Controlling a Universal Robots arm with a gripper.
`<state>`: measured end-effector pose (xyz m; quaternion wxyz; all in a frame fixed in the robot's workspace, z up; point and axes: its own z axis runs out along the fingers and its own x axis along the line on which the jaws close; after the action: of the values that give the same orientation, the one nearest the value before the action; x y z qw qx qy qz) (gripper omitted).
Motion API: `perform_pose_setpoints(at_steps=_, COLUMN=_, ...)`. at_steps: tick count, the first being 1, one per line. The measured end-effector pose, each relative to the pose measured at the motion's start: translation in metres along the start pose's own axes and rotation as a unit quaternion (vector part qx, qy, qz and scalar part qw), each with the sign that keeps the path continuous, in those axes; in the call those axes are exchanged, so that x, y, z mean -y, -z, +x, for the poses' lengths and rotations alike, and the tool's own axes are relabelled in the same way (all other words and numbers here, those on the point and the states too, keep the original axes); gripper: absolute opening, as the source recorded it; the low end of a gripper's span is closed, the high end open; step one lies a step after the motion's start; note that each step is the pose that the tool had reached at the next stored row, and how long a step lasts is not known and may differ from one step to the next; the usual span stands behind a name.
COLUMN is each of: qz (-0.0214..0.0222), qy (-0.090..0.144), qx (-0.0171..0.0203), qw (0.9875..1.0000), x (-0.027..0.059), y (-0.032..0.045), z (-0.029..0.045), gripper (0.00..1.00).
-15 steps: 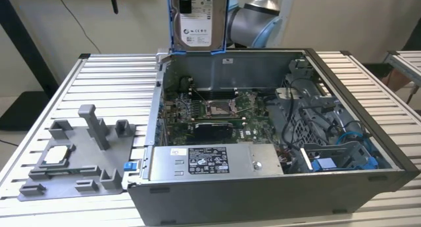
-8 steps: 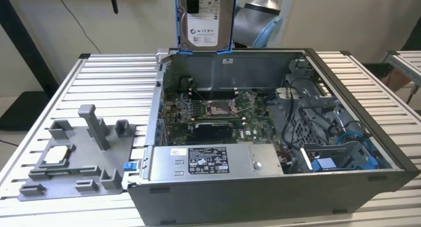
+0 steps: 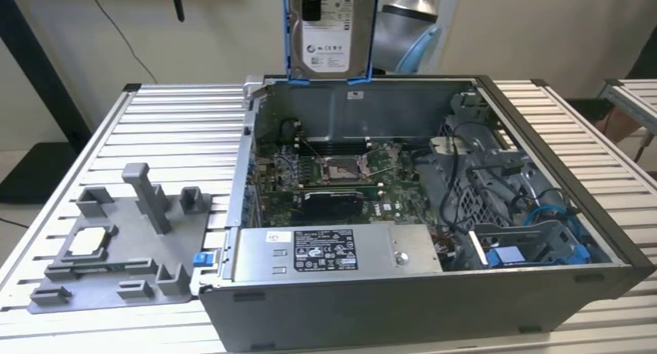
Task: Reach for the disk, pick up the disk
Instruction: 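Pick up the disk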
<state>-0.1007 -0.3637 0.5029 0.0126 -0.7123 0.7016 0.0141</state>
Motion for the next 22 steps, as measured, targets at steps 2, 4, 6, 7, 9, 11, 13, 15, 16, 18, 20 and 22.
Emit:
perform_pose_setpoints(at_steps=2, qz=0.0000, qy=0.000, qx=0.0000, qw=1.0000, x=0.0032, y=0.0000, z=0.0000, gripper=0.00)
perform_pose_setpoints(at_steps=4, qz=0.0000, qy=0.000, qx=0.0000, qw=1.0000, x=0.0062, y=0.0000, z=0.0001, gripper=0.00)
perform_pose_setpoints(at_steps=6, qz=0.0000, qy=0.000, qx=0.0000, qw=1.0000, x=0.0096, y=0.0000, z=0.0001, gripper=0.00)
perform_pose_setpoints(at_steps=7, qz=0.0000, qy=0.000, qx=0.0000, qw=1.0000, x=0.0116, y=0.0000, z=0.0002, gripper=0.00)
perform_pose_setpoints(at_steps=9, qz=0.0000, qy=0.000, qx=0.0000, qw=1.0000, x=0.0150, y=0.0000, z=0.0002, gripper=0.00)
perform_pose_setpoints(at_steps=11, qz=0.0000, qy=0.000, qx=0.0000, qw=1.0000, x=0.0181, y=0.0000, z=0.0003, gripper=0.00)
perform_pose_setpoints(at_steps=13, qz=0.0000, qy=0.000, qx=0.0000, qw=1.0000, x=0.0214, y=0.0000, z=0.0003, gripper=0.00)
perform_pose_setpoints(at_steps=15, qz=0.0000, qy=0.000, qx=0.0000, qw=1.0000, x=0.0248, y=0.0001, z=0.0004, gripper=0.00)
perform_pose_setpoints(at_steps=16, qz=0.0000, qy=0.000, qx=0.0000, qw=1.0000, x=0.0263, y=0.0000, z=0.0004, gripper=0.00)
perform_pose_setpoints(at_steps=18, qz=0.0000, qy=0.000, qx=0.0000, qw=1.0000, x=0.0297, y=0.0001, z=0.0004, gripper=0.00)
perform_pose_setpoints(at_steps=20, qz=0.0000, qy=0.000, qx=0.0000, qw=1.0000, x=0.0332, y=0.0001, z=0.0005, gripper=0.00)
perform_pose_setpoints(at_steps=22, qz=0.0000, qy=0.000, qx=0.0000, qw=1.0000, x=0.0367, y=0.0001, z=0.0006, gripper=0.00)
